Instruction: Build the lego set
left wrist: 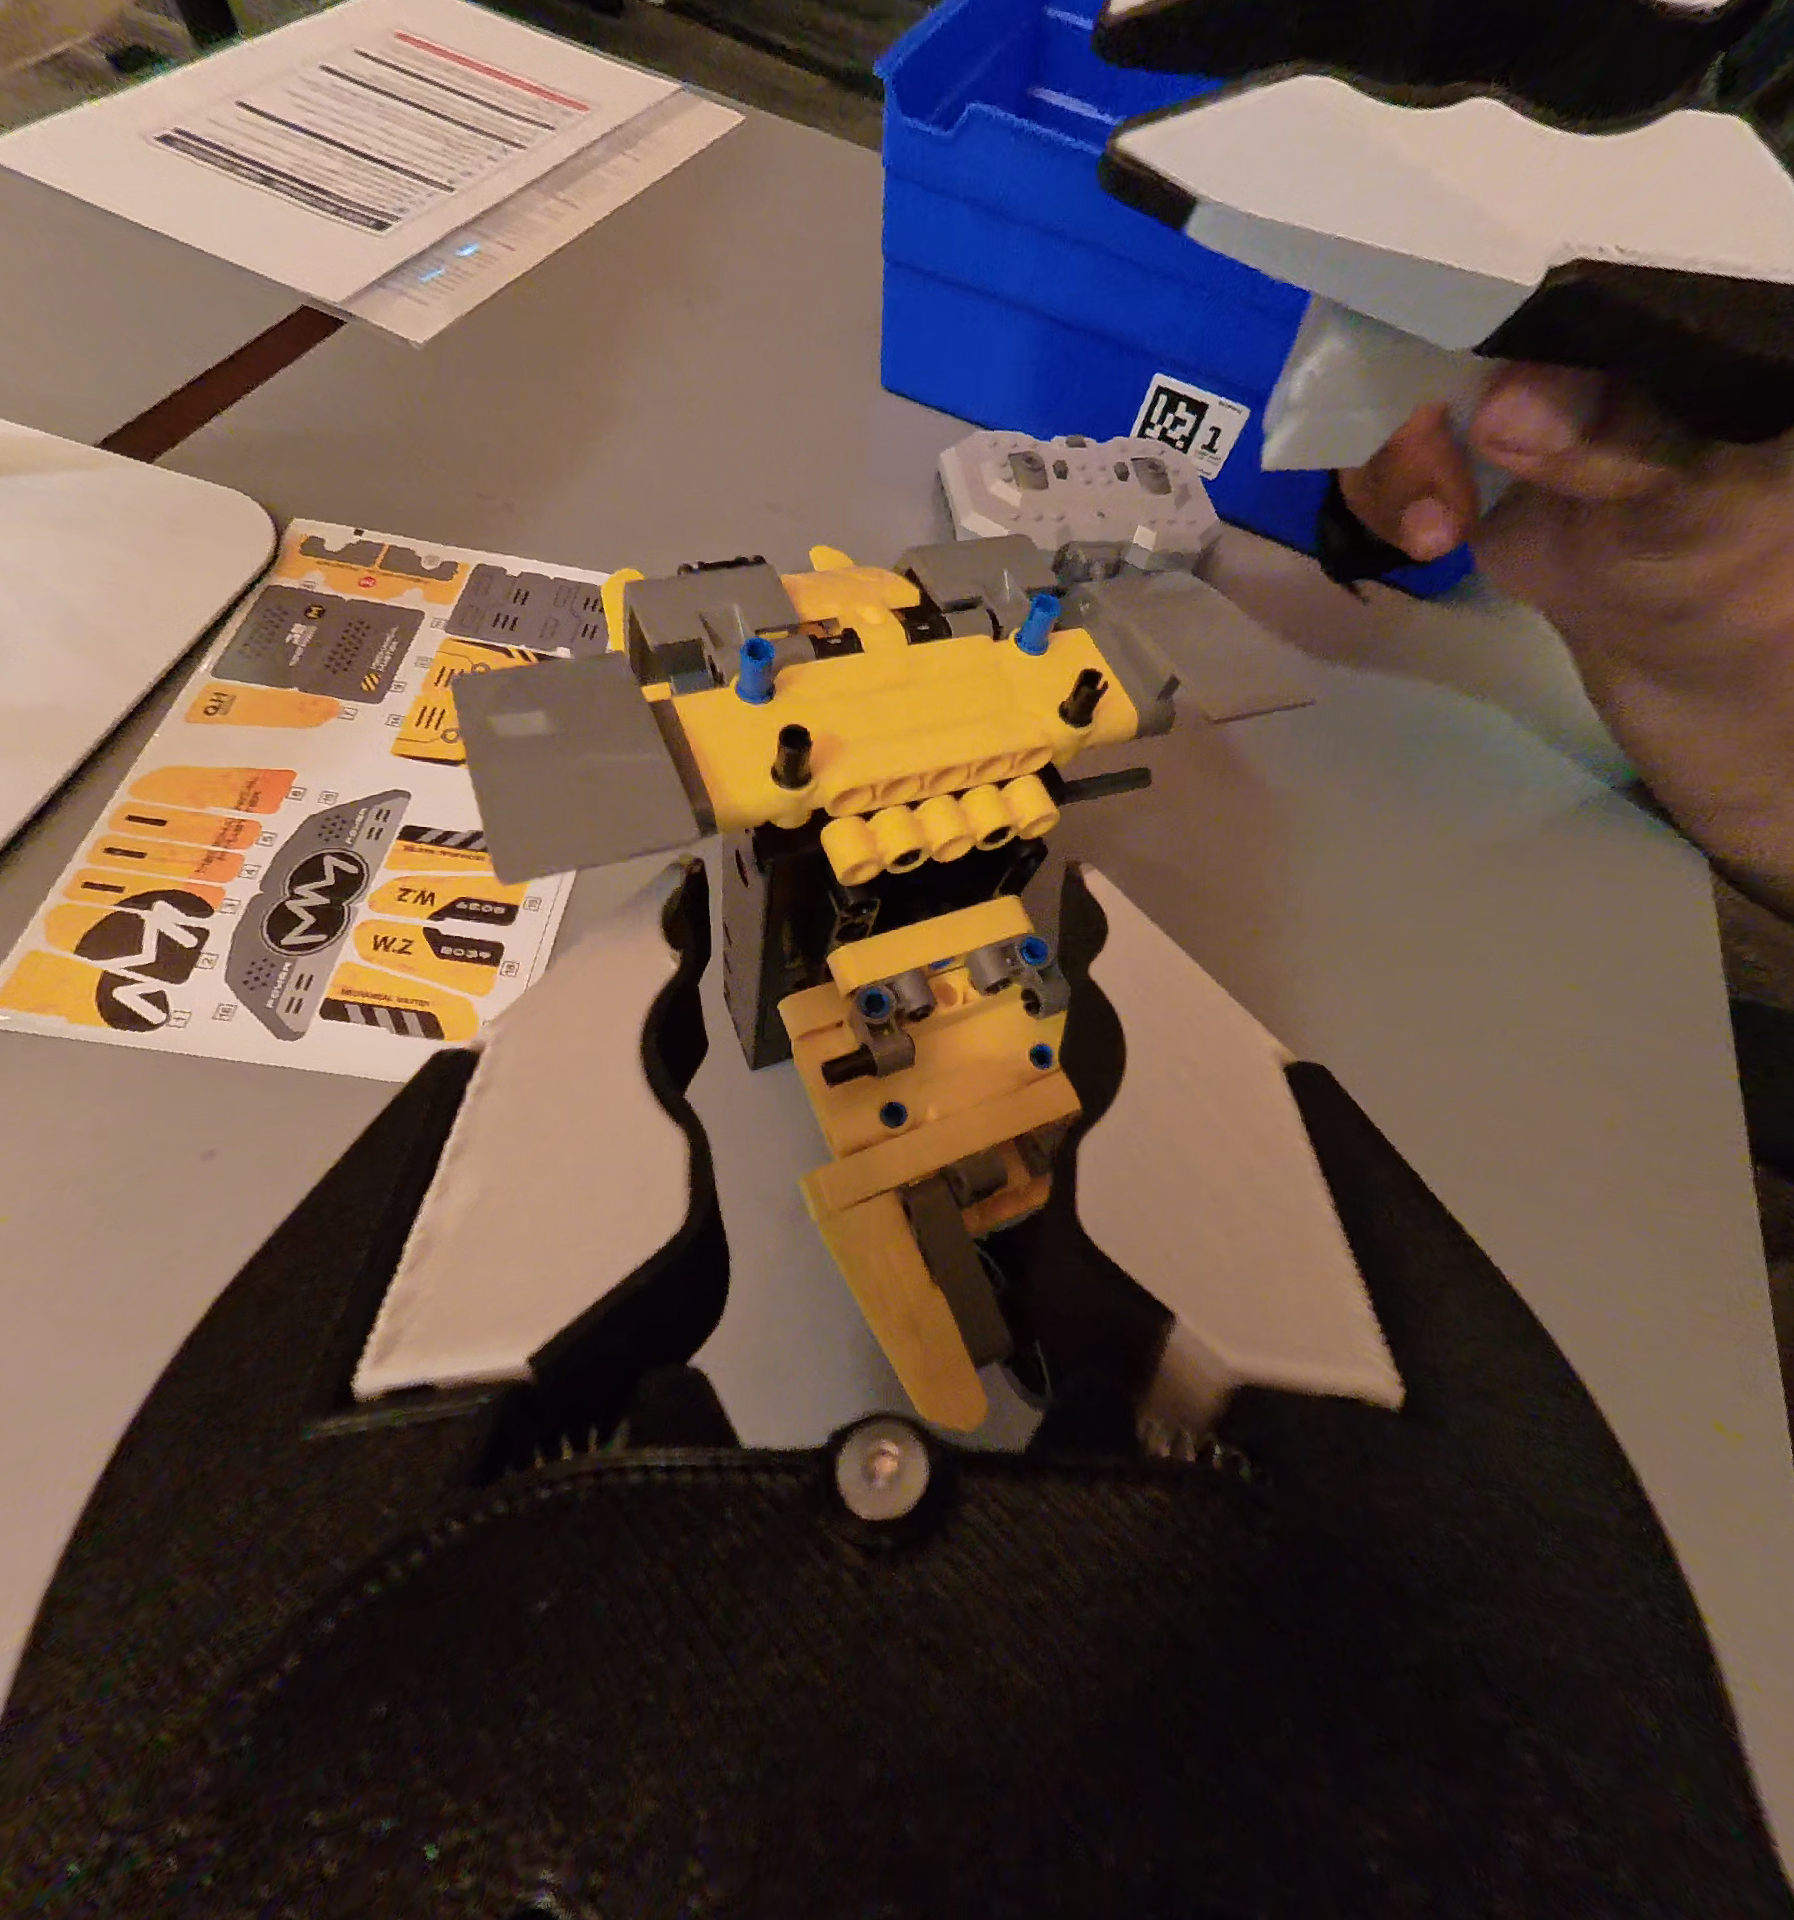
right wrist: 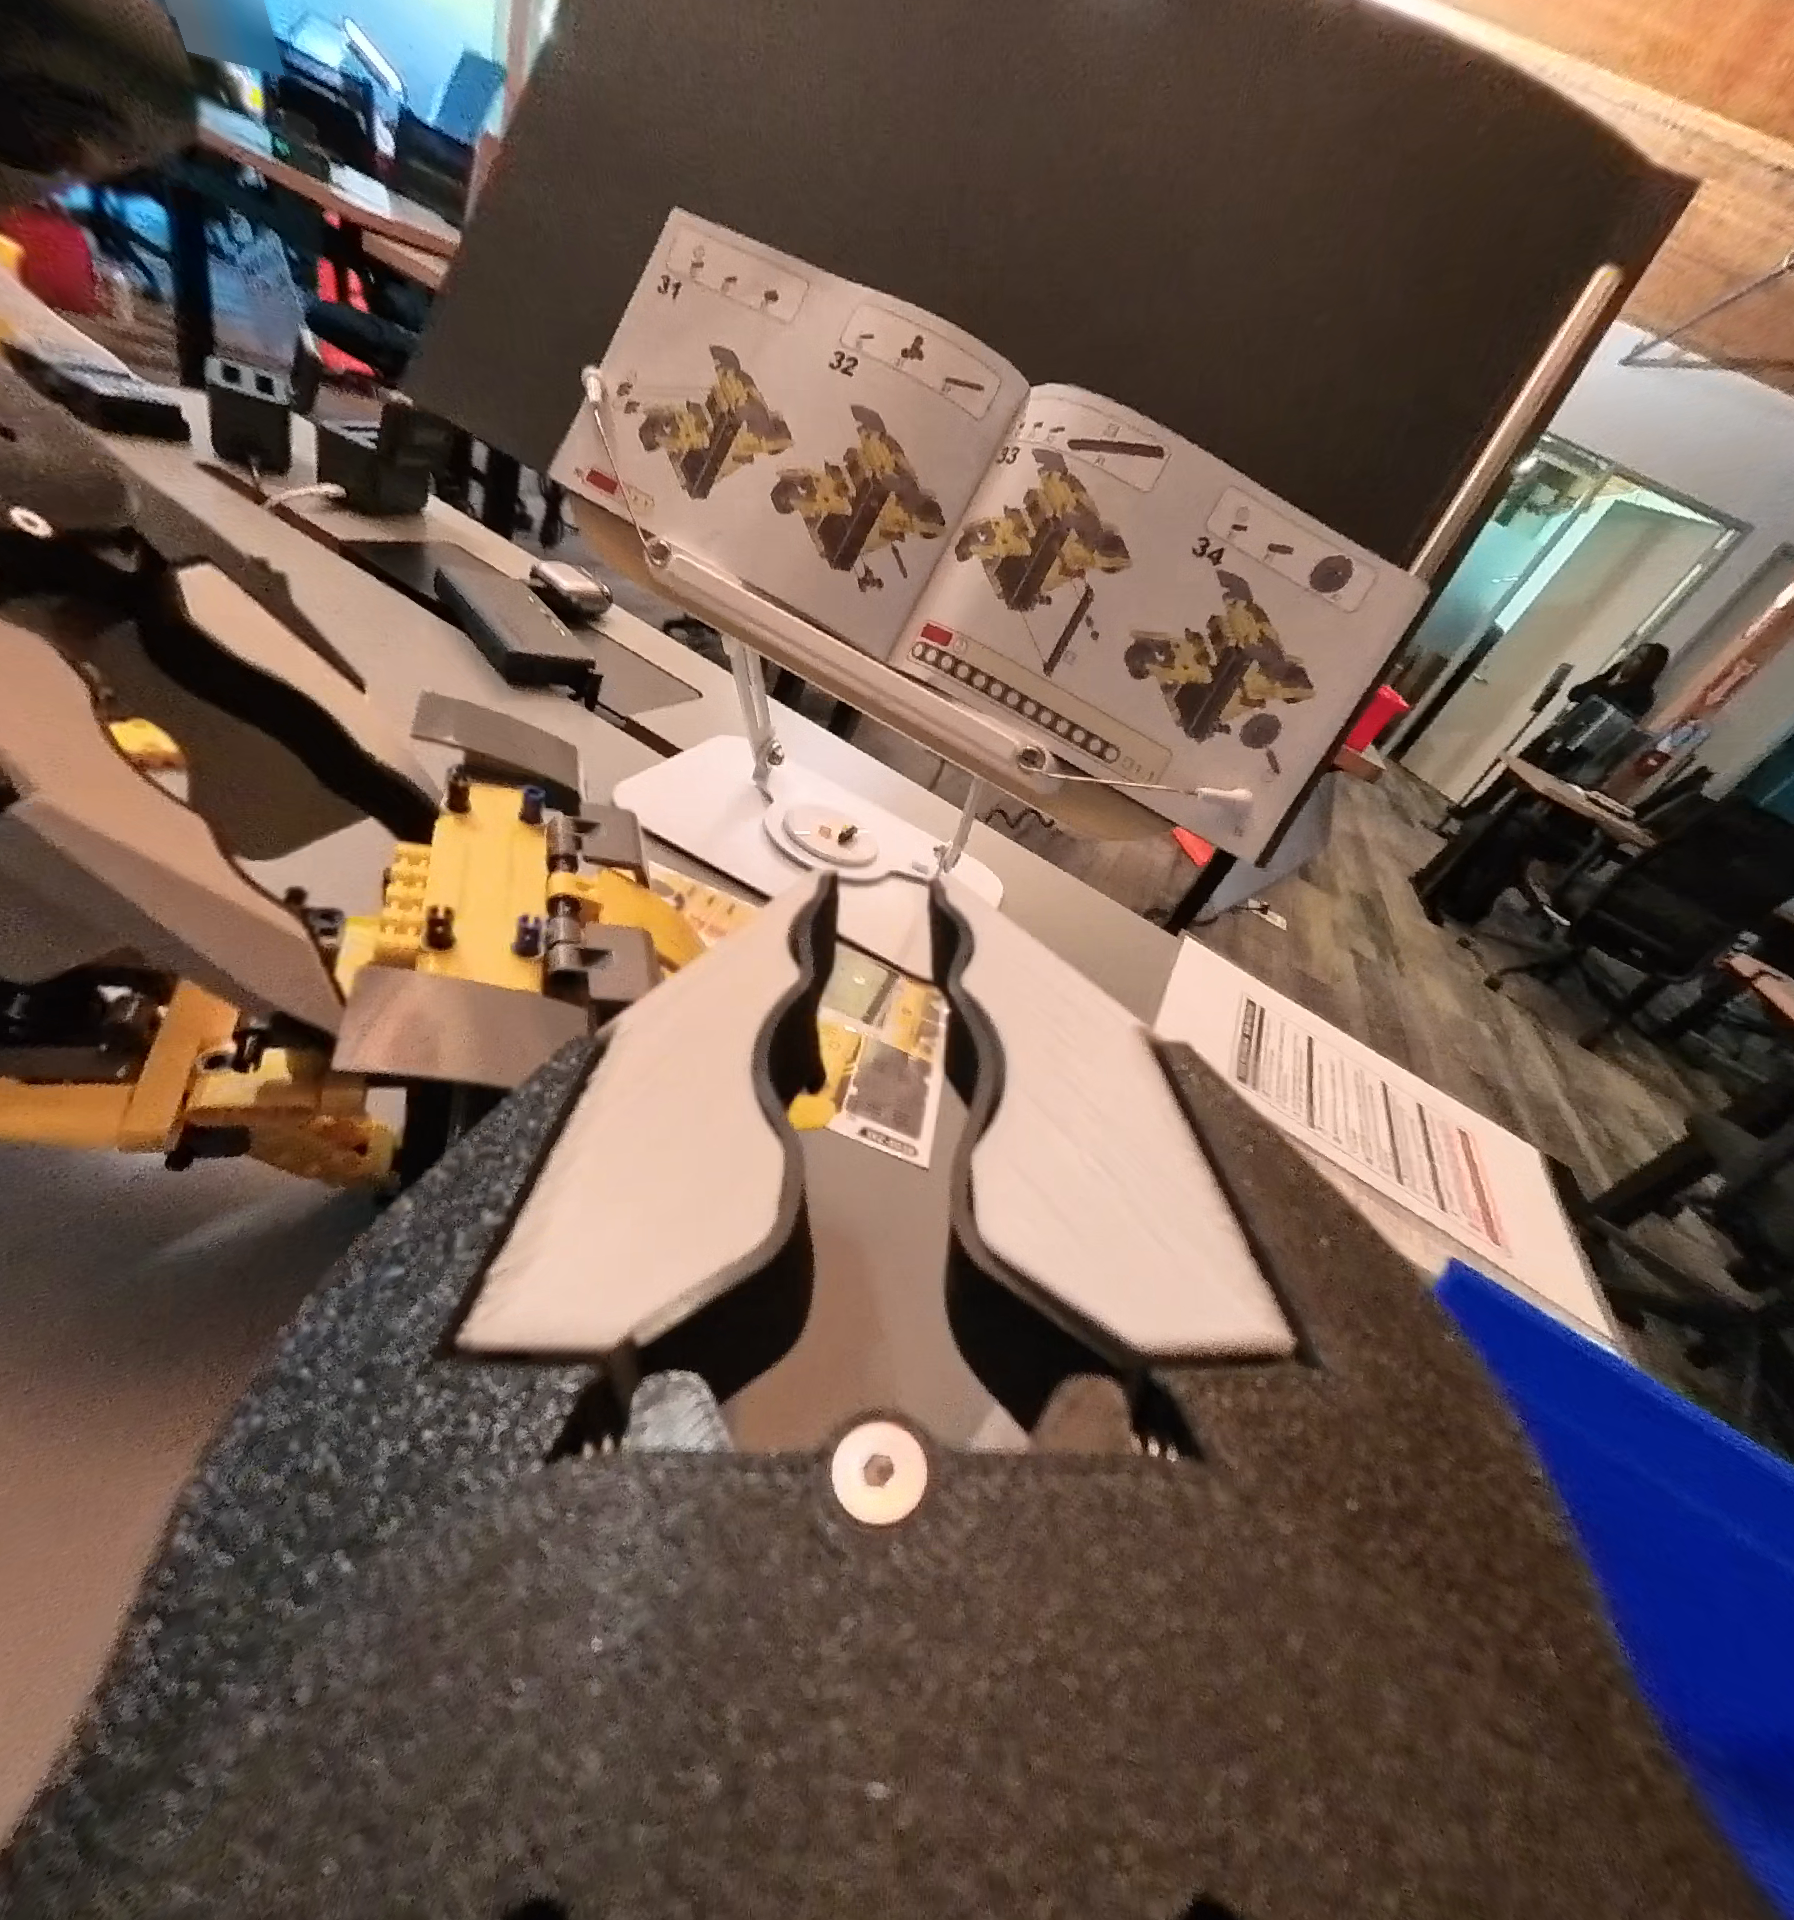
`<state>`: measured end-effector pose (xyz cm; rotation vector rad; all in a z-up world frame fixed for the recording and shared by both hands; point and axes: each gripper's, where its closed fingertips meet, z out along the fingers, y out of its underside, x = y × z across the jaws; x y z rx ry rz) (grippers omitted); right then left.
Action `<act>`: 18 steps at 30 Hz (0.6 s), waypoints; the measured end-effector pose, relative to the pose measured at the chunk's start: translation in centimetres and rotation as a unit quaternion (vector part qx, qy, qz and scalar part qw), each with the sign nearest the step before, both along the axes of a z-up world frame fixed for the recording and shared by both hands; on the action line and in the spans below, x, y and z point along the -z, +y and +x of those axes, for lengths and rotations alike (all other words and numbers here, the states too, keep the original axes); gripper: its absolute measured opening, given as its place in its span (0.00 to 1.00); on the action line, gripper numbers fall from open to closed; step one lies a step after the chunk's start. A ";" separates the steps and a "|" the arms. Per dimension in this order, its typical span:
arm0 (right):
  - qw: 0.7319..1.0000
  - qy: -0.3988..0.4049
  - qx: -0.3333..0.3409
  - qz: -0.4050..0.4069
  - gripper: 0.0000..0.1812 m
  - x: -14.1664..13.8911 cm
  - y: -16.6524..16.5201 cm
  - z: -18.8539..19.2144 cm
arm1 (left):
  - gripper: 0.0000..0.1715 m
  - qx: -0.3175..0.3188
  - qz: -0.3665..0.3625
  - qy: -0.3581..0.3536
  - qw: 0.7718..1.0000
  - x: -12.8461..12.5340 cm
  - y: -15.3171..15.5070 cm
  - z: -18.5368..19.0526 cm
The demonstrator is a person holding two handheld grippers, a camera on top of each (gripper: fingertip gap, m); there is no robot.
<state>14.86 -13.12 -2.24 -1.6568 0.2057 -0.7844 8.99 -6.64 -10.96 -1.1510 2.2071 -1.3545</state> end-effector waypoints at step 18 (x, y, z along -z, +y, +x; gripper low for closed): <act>0.989 0.121 -0.060 0.059 0.08 4.4 -0.1 0.1 | 0.51 -0.077 0.005 -0.030 0.997 1.4 1.6 -3.7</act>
